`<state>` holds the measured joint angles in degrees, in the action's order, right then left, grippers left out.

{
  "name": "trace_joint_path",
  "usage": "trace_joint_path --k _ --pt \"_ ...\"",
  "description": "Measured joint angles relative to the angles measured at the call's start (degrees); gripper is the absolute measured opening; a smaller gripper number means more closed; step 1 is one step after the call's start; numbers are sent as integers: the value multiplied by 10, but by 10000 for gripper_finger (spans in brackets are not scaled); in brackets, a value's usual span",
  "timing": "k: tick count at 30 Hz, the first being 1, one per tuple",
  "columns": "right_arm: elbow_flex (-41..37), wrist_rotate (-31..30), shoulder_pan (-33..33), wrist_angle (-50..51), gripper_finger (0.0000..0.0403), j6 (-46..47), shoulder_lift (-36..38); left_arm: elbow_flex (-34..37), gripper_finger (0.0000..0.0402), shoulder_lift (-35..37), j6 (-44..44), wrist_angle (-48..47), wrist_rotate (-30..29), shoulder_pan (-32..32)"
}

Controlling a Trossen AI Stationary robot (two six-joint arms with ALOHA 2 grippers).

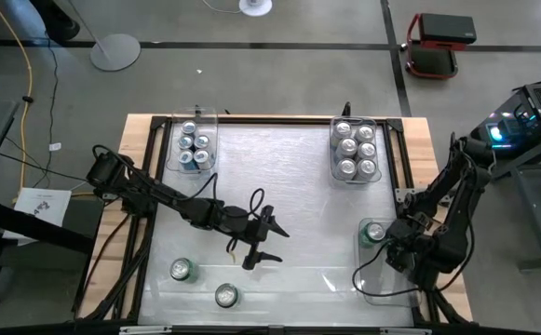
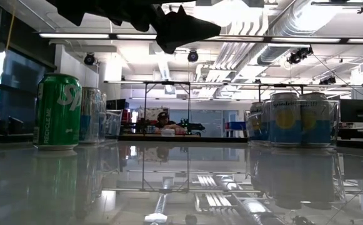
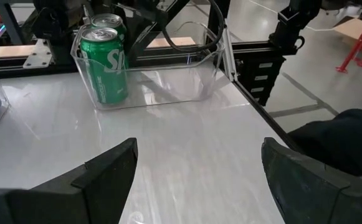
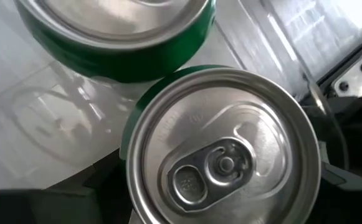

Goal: Sort soda cans
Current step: Put the green soda can into the bottom transparent bin

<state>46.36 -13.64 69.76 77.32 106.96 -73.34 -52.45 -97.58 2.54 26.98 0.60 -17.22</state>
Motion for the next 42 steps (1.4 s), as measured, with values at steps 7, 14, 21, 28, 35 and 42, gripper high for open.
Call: trace_joint_path --k 7,14,21,28,35,42 --pt "-12 -4 0 1 300 -18 1 0 319 0 11 0 -1 0" --pt "10 9 0 50 319 -21 -2 0 319 0 18 0 -3 0" --pt "60 29 0 112 322 -15 -2 0 319 0 19 0 -5 0" --pt "71 21 0 118 324 -16 -2 0 319 0 19 0 -5 0" --pt "71 1 0 103 324 -14 -2 0 319 0 19 -1 -5 0" --pt "71 5 0 109 325 -10 -2 0 319 0 19 -1 -5 0"
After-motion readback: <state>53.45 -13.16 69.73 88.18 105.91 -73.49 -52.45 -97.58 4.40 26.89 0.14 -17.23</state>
